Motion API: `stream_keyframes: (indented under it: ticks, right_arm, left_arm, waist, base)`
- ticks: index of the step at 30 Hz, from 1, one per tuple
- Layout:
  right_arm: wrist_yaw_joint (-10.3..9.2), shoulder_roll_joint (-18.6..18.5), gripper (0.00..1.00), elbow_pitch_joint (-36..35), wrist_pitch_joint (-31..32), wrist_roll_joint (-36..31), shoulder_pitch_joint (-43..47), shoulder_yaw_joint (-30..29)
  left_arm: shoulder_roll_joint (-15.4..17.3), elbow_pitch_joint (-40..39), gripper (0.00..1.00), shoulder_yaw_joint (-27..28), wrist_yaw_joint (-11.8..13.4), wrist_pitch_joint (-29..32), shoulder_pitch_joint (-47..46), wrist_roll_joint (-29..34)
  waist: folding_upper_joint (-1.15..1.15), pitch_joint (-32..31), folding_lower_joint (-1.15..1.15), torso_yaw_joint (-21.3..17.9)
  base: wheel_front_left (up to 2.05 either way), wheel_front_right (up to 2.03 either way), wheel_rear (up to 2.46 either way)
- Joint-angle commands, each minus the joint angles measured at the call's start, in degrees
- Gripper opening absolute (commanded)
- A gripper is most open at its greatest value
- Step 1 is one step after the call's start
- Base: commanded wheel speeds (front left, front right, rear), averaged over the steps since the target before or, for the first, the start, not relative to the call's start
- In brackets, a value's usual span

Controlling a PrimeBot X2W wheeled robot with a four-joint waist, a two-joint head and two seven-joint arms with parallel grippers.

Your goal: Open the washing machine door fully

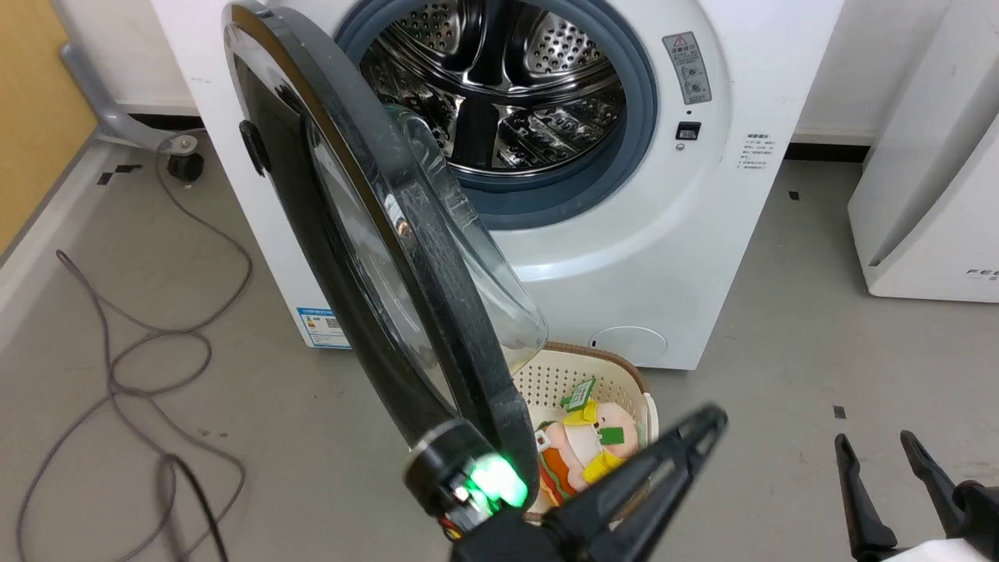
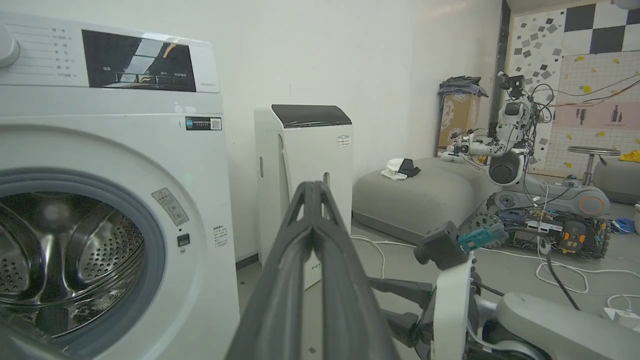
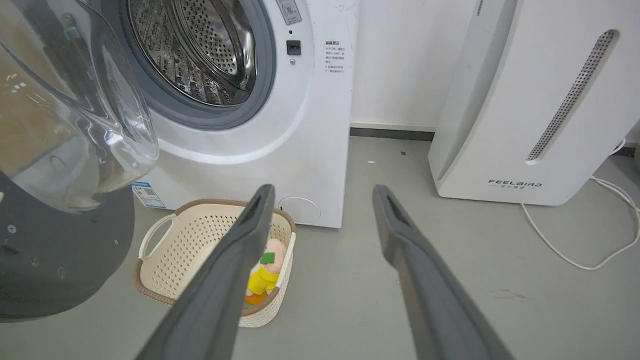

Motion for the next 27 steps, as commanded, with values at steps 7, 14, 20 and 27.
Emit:
stream_keyframes:
  ticks: [7,14,20,27]
  right_arm:
    - [-0.04,0.15,1.0,0.34,0.35,0.44,0.63,0.08]
    - [-0.04,0.15,1.0,0.56,0.6,0.71,0.48,0.26]
    - [-0.04,0.15,1.0,0.71,0.87,0.5,0.12,0.46]
    - [-0.04,0.15,1.0,0.96,1.12,0.66,0.11,0.39]
  left_arm:
    - [1.09,6.17,0.0,-2.11,1.08,6.2,3.89,-1.9]
    - [1.0,13.9,0.0,-0.3,3.16,6.89,3.06,-1.46]
    - [-0.33,19.32,0.0,1.86,4.79,5.33,0.29,-1.2]
    - [-1.36,23.84,0.0,3.63,5.99,3.79,-2.94,-1.34]
  waist:
    - [0.0,-0.03,0.0,-0.27]
    - [0.0,0.46,0.0,-0.47]
    - [0.0,0.95,0.0,-0.8]
    - [0.0,1.05,0.0,-0.8]
  base:
    - [0.0,0.0,0.0]
    - [0.0,0.0,0.0]
    - [0.0,0.0,0.0]
    - [0.0,0.0,0.0]
